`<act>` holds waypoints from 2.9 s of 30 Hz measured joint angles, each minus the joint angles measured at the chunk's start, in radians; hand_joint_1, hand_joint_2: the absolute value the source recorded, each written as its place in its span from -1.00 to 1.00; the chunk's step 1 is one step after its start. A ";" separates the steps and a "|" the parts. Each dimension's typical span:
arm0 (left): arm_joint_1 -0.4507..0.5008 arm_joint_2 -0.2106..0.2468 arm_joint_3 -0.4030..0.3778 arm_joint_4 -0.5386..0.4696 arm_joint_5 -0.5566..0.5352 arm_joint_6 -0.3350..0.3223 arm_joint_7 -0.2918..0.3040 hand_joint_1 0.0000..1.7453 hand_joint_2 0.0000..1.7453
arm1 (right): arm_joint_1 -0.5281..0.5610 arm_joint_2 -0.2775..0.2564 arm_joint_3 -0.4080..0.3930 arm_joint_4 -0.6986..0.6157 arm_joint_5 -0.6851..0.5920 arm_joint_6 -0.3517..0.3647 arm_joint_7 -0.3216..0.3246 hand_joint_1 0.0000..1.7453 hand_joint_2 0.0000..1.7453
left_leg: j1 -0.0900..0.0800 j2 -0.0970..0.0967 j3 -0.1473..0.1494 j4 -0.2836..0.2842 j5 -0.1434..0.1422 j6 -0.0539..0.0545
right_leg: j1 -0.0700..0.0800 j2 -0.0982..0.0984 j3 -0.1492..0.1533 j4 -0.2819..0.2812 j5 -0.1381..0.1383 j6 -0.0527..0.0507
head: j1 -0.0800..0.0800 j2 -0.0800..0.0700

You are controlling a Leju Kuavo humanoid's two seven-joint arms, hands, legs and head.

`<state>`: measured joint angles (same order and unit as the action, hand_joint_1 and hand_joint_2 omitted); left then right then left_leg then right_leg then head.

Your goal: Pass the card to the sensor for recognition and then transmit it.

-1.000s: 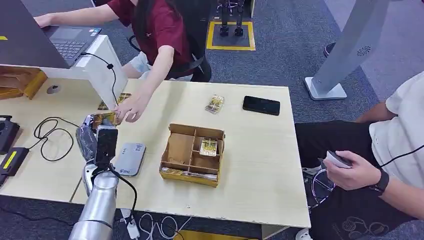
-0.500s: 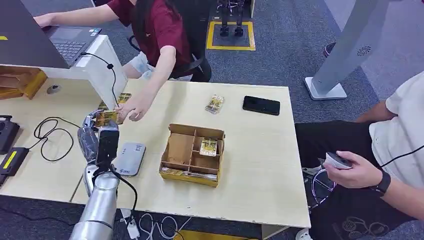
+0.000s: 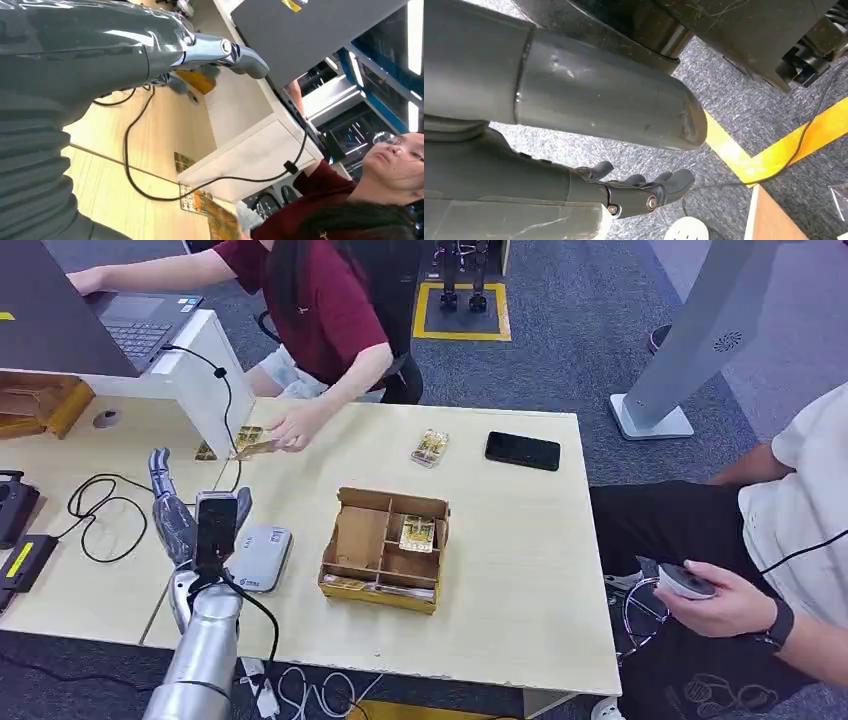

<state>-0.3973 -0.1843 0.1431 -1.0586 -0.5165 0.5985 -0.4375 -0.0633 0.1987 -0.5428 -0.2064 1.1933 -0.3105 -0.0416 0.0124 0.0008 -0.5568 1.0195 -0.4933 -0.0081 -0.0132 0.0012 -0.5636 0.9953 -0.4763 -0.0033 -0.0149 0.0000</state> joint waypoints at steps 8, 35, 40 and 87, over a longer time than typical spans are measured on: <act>-0.007 -0.002 0.000 0.000 -0.007 0.037 0.040 -1.00 1.00 | 0.000 0.000 0.000 0.000 0.000 -0.001 0.006 -1.00 -1.00 | 0.000 0.000 0.000 0.000 0.000 0.000 | 0.000 0.000 0.000 0.000 0.000 0.000 | 0.000 0.000; 0.209 0.048 0.044 -0.300 0.141 -0.126 -0.182 -1.00 1.00 | 0.007 0.000 -0.002 0.000 0.000 -0.006 -0.008 -1.00 -1.00 | 0.000 0.002 -0.001 0.000 -0.002 0.001 | 0.000 0.002 0.000 -0.001 -0.001 0.001 | 0.000 0.000; 0.260 0.048 0.022 -0.372 0.138 -0.166 -0.192 -1.00 1.00 | 0.008 0.000 -0.006 0.000 0.000 -0.005 -0.008 -1.00 -1.00 | 0.000 0.002 0.000 0.000 -0.002 0.001 | 0.000 0.002 0.000 -0.001 -0.001 0.001 | 0.000 0.000; 0.506 0.236 -0.589 -0.387 -0.599 0.003 0.042 -1.00 1.00 | 0.011 0.000 -0.041 0.000 0.000 -0.004 -0.036 -1.00 -1.00 | 0.000 0.002 0.000 0.000 -0.003 0.003 | 0.000 0.001 0.000 -0.001 -0.001 0.001 | 0.000 0.000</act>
<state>0.1087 0.0515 -0.4455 -1.4458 -1.1154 0.6016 -0.3952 -0.0518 0.1984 -0.5840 -0.2068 1.1933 -0.3143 -0.0778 0.0124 0.0028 -0.5573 1.0195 -0.4960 -0.0054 -0.0131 0.0020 -0.5637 0.9941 -0.4776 -0.0019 -0.0149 0.0000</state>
